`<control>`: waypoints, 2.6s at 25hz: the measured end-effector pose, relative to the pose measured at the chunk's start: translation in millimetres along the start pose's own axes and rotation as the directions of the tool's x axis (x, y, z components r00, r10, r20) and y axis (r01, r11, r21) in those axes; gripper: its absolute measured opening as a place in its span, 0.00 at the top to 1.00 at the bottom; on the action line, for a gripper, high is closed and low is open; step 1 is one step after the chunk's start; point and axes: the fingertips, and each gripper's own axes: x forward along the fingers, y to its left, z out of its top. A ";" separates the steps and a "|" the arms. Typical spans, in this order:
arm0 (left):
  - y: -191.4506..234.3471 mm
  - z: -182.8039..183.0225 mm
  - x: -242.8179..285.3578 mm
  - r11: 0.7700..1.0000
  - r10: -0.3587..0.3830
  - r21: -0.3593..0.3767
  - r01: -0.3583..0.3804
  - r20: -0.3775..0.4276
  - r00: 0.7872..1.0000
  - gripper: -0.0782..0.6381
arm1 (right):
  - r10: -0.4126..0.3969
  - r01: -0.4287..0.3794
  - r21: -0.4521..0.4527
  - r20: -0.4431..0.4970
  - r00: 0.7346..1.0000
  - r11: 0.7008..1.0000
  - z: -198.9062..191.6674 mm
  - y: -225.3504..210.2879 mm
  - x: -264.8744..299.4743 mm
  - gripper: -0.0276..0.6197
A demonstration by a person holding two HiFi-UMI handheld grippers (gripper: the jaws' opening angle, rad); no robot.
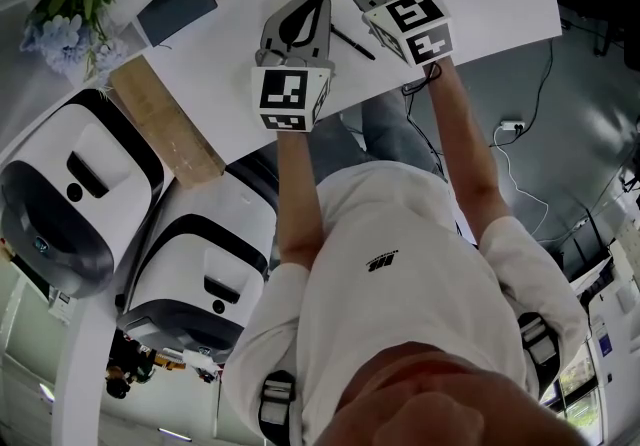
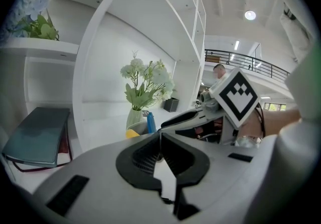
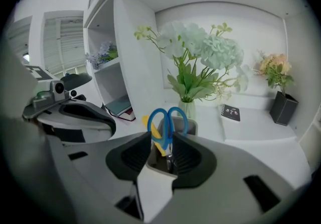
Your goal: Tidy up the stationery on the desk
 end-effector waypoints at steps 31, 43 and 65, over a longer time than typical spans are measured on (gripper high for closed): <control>19.4 -110.8 -14.0 0.997 0.042 -0.060 -0.053 -0.172 0.984 0.89 | 0.154 -0.166 -0.031 -0.244 0.957 0.986 -111.5 93.9 33.0 0.83; 16.6 -112.9 -18.2 0.996 0.046 -0.074 -0.059 -0.173 0.984 0.89 | 0.121 -0.144 -0.064 -0.284 0.951 0.987 -126.1 89.4 48.8 0.89; 5.2 -46.2 -20.7 0.999 0.034 -0.009 -0.034 -0.079 0.996 0.89 | 0.051 -0.053 -0.039 -0.040 0.998 0.998 -26.7 61.9 -14.8 0.89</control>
